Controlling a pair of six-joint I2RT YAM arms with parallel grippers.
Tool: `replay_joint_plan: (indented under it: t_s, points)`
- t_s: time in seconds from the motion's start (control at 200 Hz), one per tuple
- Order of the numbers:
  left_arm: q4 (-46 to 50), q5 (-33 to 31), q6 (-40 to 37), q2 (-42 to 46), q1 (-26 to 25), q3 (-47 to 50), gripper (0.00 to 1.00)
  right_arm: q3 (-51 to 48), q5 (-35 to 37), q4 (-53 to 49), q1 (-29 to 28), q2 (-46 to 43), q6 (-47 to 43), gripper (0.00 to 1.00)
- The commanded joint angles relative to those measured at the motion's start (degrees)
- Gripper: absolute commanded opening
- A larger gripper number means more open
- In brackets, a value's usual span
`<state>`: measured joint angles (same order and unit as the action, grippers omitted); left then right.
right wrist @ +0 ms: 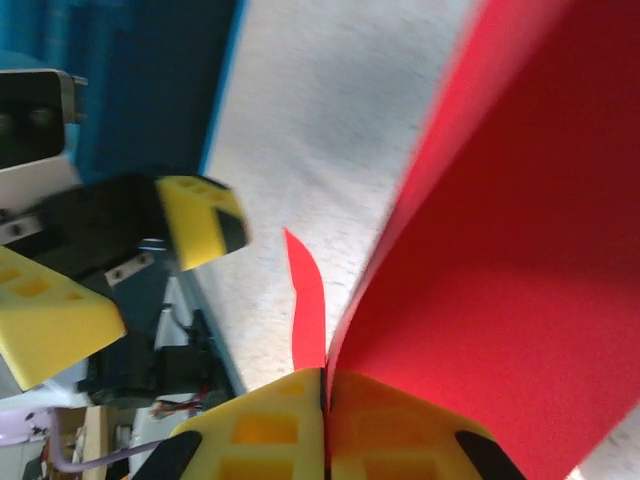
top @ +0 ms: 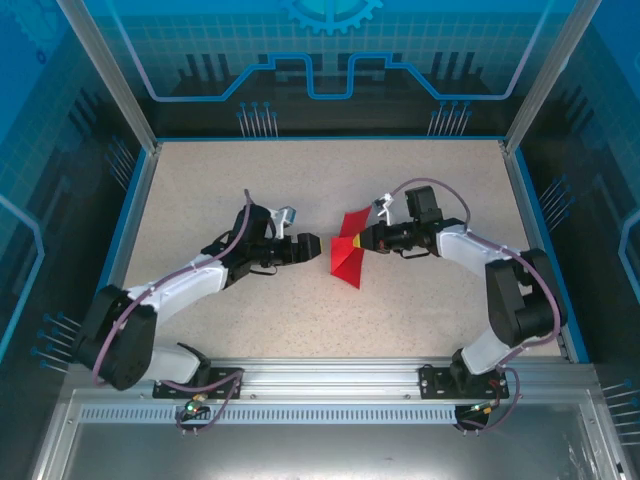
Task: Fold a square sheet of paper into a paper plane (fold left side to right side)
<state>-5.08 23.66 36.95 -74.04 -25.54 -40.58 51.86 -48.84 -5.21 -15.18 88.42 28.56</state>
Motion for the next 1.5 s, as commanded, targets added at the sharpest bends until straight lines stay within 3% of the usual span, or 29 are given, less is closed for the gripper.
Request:
replay_joint_plan:
  t_s: [0.0,0.24,0.665,0.8,1.03,1.165,1.341,1.451,1.496]
  points:
    - [-4.6,-0.9,5.9,12.2,1.3,3.2,0.99,4.1,-9.3,3.2,1.5,-7.0,2.3,0.08]
    - [-14.6,1.8,11.8,24.0,1.5,3.6,0.99,13.0,-14.1,6.5,-0.2,-10.8,9.1,0.09]
    - [-23.3,8.7,14.1,19.9,-0.5,-2.0,0.96,20.5,-14.3,7.7,-8.9,-10.1,12.1,0.10]
    - [-24.2,9.0,13.5,18.9,-1.5,-3.3,0.81,20.0,-14.8,11.6,-10.0,-9.5,16.0,0.11]
    - [-23.4,8.5,11.8,18.4,-3.0,-4.6,0.36,19.1,-13.9,10.2,-10.6,-9.4,16.7,0.13]
    - [-14.6,5.9,7.2,19.2,-4.2,-6.4,0.12,19.3,-12.4,4.1,-9.8,-10.2,12.8,0.23]
    - [5.0,-2.9,-3.4,19.6,-8.2,-10.9,0.07,20.2,-3.7,-17.2,-3.7,-13.2,-0.2,0.46]
    - [19.6,-12.7,-9.9,17.4,-12.6,-15.6,0.05,20.6,8.7,-31.6,1.5,-14.9,-7.9,0.56]
    - [25.7,-19.8,-12.2,15.7,-15.3,-18.0,0.05,20.2,15.1,-36.0,3.5,-15.7,-9.7,0.60]
